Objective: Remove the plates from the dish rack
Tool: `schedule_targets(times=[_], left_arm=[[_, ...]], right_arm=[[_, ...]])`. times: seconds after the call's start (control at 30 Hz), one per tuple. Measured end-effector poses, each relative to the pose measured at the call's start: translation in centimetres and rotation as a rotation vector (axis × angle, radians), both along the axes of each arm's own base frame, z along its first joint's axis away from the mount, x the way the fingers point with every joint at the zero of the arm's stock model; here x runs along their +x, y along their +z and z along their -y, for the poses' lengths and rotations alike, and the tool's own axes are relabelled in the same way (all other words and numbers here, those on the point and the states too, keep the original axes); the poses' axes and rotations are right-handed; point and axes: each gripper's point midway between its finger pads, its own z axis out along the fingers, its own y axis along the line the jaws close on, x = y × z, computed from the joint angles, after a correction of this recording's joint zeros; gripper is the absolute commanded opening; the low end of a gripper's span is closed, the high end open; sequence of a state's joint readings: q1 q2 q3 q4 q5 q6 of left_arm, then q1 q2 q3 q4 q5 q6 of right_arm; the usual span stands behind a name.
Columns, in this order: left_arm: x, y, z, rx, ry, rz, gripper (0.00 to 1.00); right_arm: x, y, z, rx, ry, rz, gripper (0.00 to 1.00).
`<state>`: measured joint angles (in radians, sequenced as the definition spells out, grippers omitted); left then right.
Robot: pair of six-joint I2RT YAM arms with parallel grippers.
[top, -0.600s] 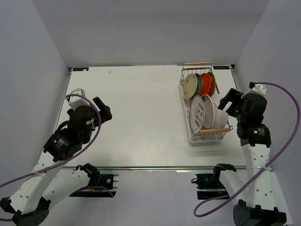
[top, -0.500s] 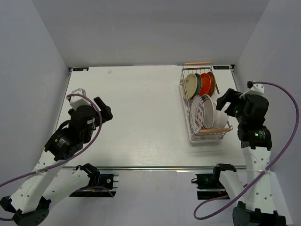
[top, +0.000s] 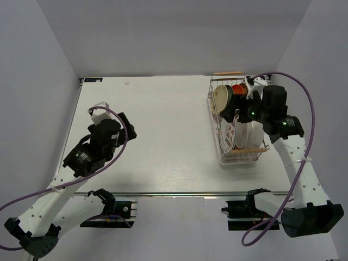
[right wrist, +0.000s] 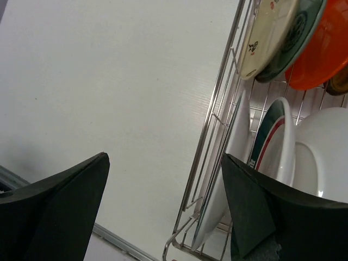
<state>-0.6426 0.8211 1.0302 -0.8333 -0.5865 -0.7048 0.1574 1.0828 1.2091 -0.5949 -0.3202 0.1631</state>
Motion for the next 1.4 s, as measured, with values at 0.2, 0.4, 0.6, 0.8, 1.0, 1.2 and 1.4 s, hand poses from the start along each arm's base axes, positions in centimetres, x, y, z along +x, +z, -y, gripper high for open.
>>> schedule_targets(times=[0.2,0.4,0.6,0.8,1.0,1.2,1.4], left_arm=[[-0.1,-0.7,0.0,0.007,0.002,-0.013,0.98],[-0.1,-0.8,-0.1,0.006,0.004,-0.015,0.98],[-0.1,-1.0,-0.1,0.004,0.007,-0.019,0.98],[-0.1,-1.2,-0.4,0.000,0.033,-0.022,0.98],[-0.2,-1.4,-0.6,0.003,0.052,-0.027,0.98],[-0.2,-1.8,-0.7,0.009,0.051,-0.034,0.98],[-0.4,-1.6,-0.8,0.002,0.050,-0.026,0.98]], right_arm=[[-0.1,-0.8,-1.2,-0.106,-0.021,-0.051,0.88],[0.0,-2.8,-0.4,-0.231,-0.115,-0.118,0.88],[0.3,-3.9,0.3,-0.325,-0.192,-0.145,0.78],[0.4,-5.7,0.6,-0.399,-0.233,-0.192,0.68],[0.2,-7.2,1.4,-0.491,-0.298,-0.236,0.58],[-0.2,-7.4,2.3,-0.534,-0.348,-0.242,0.40],[-0.6,-7.5,3.1,-0.581,-0.374,-0.250,0.22]])
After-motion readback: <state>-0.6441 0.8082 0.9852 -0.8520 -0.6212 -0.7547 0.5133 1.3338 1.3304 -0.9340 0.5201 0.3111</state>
